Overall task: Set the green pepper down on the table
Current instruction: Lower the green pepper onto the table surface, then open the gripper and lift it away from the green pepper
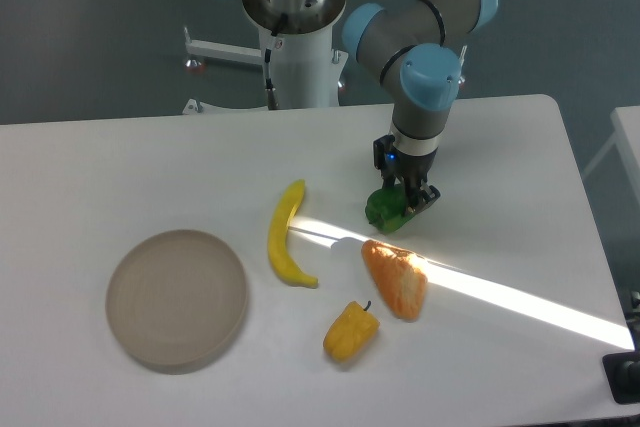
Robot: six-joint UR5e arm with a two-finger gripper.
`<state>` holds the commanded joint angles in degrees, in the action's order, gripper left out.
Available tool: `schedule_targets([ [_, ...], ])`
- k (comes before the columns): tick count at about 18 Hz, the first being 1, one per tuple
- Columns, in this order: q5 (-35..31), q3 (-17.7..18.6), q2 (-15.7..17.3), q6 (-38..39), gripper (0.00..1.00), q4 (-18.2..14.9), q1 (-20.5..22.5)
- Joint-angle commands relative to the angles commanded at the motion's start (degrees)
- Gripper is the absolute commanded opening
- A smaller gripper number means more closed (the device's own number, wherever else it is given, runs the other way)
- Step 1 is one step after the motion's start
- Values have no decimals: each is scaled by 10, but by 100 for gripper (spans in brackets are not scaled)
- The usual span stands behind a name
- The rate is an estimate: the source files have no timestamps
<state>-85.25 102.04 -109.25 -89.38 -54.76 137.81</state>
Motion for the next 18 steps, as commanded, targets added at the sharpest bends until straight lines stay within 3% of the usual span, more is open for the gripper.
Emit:
schedule_targets([
  [3,0,-3,0,1,42,-1,3],
  [4,0,-3,1,1,52,-1,4],
  [6,0,-4,1,0,86,-1,5],
  [8,0,-4,1,0,95,-1,8],
  [12,-3,-26,2,2,100,-4,10],
  [15,-6,-67,-2,3,100,-9,12],
  [18,-14,-138,-37,8,100,-17,10],
])
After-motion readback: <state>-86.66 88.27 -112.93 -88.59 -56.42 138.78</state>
